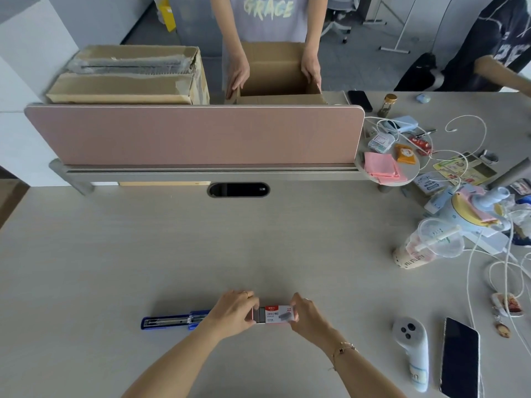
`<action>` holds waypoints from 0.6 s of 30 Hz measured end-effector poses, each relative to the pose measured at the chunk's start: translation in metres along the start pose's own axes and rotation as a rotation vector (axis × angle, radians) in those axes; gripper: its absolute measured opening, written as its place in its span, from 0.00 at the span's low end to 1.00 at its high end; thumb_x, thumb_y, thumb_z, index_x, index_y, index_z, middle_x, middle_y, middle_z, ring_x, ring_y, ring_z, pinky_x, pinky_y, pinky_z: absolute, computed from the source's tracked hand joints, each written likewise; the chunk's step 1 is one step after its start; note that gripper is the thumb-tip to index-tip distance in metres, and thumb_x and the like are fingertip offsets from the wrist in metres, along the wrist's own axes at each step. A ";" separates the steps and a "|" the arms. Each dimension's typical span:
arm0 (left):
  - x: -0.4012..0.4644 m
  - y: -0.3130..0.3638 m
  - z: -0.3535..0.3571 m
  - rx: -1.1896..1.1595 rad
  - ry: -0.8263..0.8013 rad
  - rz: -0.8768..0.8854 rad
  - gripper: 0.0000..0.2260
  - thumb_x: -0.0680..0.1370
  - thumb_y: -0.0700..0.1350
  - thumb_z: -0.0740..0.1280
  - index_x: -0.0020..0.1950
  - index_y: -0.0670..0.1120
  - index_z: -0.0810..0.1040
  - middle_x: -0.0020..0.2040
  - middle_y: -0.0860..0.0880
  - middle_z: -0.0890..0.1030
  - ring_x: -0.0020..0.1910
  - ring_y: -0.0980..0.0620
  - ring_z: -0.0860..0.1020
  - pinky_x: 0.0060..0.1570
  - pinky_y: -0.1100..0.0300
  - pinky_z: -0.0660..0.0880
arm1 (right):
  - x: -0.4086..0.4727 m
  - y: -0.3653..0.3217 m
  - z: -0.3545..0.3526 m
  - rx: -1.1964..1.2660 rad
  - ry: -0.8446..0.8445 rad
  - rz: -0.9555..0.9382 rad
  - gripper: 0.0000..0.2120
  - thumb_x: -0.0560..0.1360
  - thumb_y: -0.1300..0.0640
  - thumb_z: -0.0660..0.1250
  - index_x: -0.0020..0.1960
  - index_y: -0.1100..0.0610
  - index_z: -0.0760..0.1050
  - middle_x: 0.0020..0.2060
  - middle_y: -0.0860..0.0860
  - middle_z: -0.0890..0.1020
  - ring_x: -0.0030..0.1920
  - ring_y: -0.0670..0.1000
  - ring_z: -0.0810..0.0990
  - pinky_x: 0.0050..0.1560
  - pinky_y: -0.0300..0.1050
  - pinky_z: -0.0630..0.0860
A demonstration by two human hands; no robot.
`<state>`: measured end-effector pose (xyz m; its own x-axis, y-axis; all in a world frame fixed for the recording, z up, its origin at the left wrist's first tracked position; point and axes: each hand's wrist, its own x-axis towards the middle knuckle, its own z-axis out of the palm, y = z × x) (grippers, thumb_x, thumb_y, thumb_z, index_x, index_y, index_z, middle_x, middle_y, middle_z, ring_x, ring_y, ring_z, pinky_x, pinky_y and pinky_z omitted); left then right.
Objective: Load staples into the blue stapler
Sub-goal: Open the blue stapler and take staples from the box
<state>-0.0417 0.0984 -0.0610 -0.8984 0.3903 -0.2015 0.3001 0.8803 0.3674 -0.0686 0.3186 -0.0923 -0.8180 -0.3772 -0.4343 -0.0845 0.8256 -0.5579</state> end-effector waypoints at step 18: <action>0.006 0.004 -0.002 -0.044 -0.043 -0.036 0.09 0.69 0.43 0.72 0.47 0.44 0.78 0.47 0.47 0.80 0.42 0.46 0.78 0.38 0.58 0.69 | 0.005 0.007 0.009 -0.011 0.011 -0.001 0.14 0.69 0.69 0.64 0.46 0.56 0.63 0.46 0.60 0.79 0.39 0.53 0.73 0.30 0.34 0.65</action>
<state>-0.0467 0.1039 -0.0589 -0.8934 0.3707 -0.2539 0.2524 0.8815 0.3990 -0.0680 0.3189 -0.1053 -0.8243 -0.3730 -0.4260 -0.0910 0.8299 -0.5505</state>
